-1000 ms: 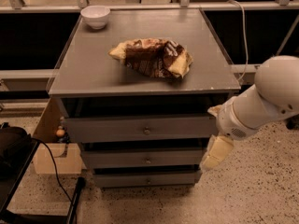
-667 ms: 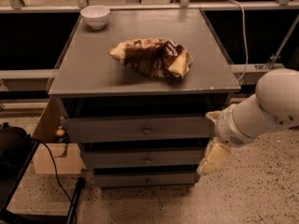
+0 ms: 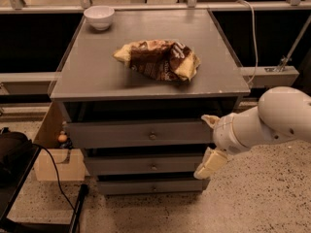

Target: Open top drawer

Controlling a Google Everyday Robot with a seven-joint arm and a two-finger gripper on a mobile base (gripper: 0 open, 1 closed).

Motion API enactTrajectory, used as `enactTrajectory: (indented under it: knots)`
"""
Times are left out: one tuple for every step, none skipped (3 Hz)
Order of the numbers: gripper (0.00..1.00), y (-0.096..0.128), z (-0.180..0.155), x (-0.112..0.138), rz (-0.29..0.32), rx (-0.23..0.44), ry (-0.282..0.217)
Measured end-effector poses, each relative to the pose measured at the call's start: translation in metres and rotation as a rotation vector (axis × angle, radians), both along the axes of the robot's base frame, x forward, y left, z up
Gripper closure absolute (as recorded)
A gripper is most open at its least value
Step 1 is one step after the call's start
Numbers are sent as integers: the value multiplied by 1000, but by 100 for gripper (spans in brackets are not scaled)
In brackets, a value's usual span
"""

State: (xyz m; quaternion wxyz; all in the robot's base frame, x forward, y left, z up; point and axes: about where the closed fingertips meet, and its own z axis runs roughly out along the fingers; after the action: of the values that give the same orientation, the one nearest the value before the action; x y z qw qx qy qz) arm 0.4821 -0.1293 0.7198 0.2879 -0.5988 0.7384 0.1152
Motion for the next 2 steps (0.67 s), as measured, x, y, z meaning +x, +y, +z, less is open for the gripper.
enactTrajectory:
  knots:
    - [0,10,-13,20,97,37,-15]
    - [0,10,-13,20,98,37,-15]
